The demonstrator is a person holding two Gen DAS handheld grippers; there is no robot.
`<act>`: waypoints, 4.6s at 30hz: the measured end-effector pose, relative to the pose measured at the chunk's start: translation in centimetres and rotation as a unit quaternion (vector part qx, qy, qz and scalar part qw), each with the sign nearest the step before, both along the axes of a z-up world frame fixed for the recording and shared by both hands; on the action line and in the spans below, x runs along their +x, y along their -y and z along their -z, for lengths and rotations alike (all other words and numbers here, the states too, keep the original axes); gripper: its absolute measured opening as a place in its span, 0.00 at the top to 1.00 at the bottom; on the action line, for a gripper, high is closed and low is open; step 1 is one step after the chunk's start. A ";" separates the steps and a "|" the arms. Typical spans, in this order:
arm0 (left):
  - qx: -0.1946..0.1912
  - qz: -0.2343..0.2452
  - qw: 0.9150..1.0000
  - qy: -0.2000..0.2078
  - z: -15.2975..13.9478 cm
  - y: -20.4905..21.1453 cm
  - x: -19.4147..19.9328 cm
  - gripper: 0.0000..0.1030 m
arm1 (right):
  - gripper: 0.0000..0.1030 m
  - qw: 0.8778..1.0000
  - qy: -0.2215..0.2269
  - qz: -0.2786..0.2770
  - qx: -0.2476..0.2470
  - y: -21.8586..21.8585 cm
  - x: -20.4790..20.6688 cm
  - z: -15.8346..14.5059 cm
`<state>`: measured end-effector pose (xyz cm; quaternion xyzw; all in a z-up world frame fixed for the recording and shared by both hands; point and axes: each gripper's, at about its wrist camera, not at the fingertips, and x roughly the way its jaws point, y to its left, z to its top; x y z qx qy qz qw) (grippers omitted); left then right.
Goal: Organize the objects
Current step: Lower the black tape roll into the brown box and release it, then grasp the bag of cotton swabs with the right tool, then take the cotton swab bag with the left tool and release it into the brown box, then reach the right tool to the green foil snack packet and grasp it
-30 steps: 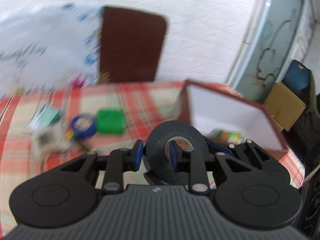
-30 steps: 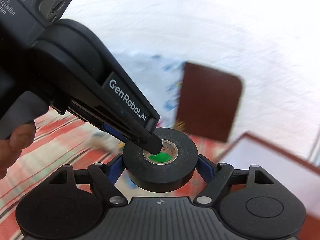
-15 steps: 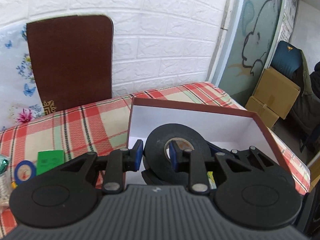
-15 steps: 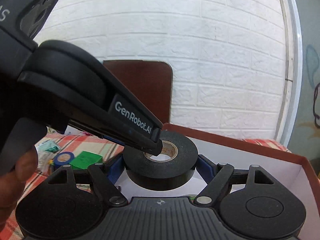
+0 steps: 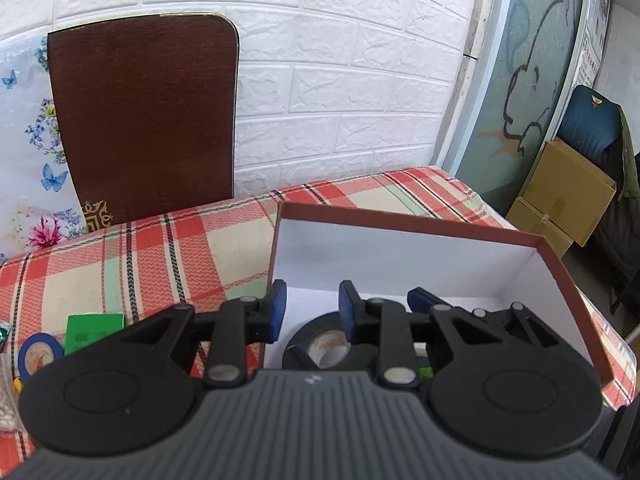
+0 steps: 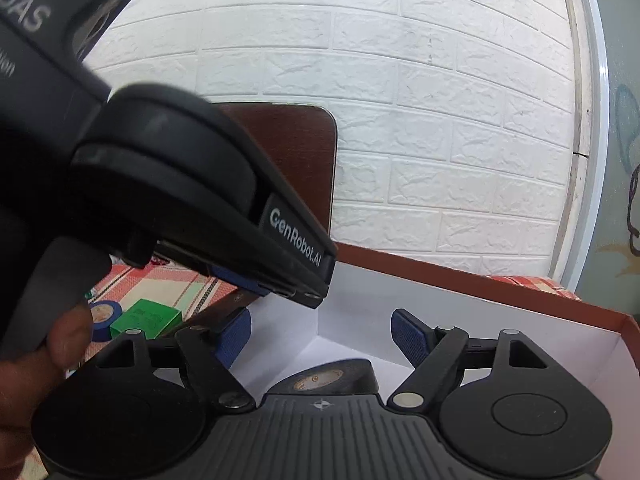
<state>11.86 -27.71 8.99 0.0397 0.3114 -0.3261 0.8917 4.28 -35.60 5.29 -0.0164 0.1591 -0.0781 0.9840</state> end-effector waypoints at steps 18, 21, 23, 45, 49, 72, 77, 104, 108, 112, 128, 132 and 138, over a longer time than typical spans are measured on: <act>-0.014 -0.067 0.997 0.021 -0.7 -8.8 -6.1 0.69 | 0.26 0.998 0.050 -0.034 -0.016 -6.0 -8.5 -0.8; -0.015 -0.088 0.996 0.018 -0.3 -11.0 -6.4 0.68 | 0.26 0.997 0.045 -0.055 -0.024 -8.0 -8.4 -0.4; -0.013 -0.102 0.995 0.014 0.1 -12.5 -6.3 0.68 | 0.26 0.996 0.039 -0.070 -0.027 -9.4 -8.3 -0.2; 0.015 -0.313 0.949 -0.041 9.5 -31.9 -2.2 0.69 | 0.26 0.976 -0.072 -0.200 -0.048 -21.9 -0.5 5.2; 0.011 -0.301 0.954 0.009 10.6 -32.6 -2.7 0.69 | 0.27 0.974 -0.088 -0.206 -0.042 -23.0 2.9 5.3; -0.153 -0.239 0.956 -0.074 9.0 -33.5 -0.3 0.29 | 0.96 0.955 -0.123 -0.252 -0.095 -23.5 0.6 7.0; -0.118 -0.182 0.971 -0.100 9.6 -29.0 -1.3 0.36 | 0.96 0.953 -0.124 -0.258 -0.093 -21.8 -3.5 7.3; -0.116 0.078 0.990 0.010 -3.1 0.2 -4.8 0.66 | 0.97 0.997 0.034 0.029 -0.061 0.1 -9.5 -0.2; -0.097 0.098 0.990 0.000 -2.2 5.0 -4.8 0.66 | 0.97 0.996 0.018 0.071 -0.049 4.1 -10.0 0.8; -0.070 0.105 0.992 0.002 -0.9 8.3 -4.6 0.66 | 0.92 0.993 0.007 0.109 -0.035 7.1 -9.2 1.5; -0.053 0.064 0.996 0.030 -1.0 2.7 -6.9 0.66 | 0.78 0.994 0.052 0.097 -0.001 4.7 -10.8 1.4; -0.067 0.038 0.997 0.027 -1.1 -1.0 -7.1 0.66 | 0.78 0.995 0.072 0.062 -0.005 2.0 -10.5 0.2; -0.084 -0.039 0.996 0.012 0.0 -9.3 -6.1 0.66 | 0.73 0.997 0.072 -0.027 -0.017 -4.1 -9.0 -0.6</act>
